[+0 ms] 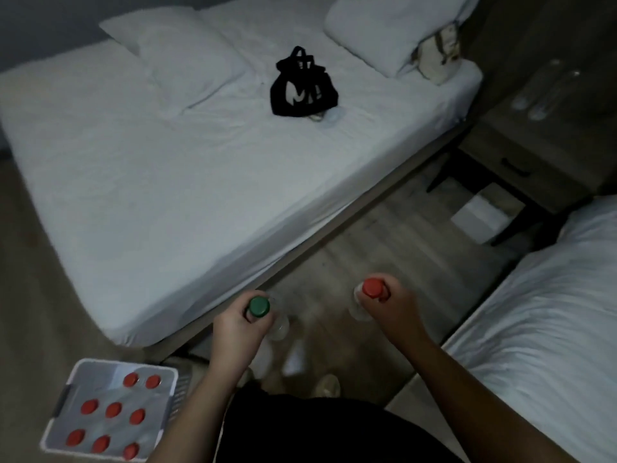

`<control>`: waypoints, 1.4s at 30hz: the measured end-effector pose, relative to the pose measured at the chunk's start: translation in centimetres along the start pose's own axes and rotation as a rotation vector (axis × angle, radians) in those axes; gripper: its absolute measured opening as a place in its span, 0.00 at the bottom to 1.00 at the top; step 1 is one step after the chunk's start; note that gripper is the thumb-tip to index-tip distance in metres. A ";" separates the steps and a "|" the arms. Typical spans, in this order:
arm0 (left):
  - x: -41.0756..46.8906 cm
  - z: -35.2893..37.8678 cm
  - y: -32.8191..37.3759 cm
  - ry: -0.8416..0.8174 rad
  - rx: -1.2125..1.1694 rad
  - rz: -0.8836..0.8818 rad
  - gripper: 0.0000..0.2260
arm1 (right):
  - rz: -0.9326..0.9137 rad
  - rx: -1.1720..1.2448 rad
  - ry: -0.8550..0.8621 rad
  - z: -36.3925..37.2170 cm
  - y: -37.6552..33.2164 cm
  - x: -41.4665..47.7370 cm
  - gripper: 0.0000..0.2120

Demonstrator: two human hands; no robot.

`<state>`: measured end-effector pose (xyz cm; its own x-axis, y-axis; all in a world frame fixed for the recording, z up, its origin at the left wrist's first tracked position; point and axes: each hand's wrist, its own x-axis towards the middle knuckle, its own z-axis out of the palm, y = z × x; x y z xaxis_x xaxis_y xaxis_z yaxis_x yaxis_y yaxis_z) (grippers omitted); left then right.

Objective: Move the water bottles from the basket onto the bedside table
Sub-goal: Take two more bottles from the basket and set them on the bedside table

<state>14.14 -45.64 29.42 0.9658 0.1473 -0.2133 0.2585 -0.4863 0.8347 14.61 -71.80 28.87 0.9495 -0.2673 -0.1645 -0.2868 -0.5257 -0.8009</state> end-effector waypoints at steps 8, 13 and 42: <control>3.6 7.8 8.0 -0.119 -0.045 0.110 0.14 | 0.168 -0.031 0.163 -8.3 4.8 2.4 0.11; 8.2 12.4 11.5 -0.247 0.000 0.175 0.13 | 0.218 -0.003 0.237 -11.4 6.7 4.9 0.10; 37.1 40.9 34.7 -0.667 0.385 0.476 0.16 | 0.596 0.209 0.666 -28.7 14.3 34.0 0.08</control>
<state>59.73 -92.29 29.68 0.7519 -0.6145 -0.2387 -0.2983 -0.6400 0.7081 39.18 -111.60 28.34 0.3637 -0.8917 -0.2696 -0.6151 -0.0125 -0.7884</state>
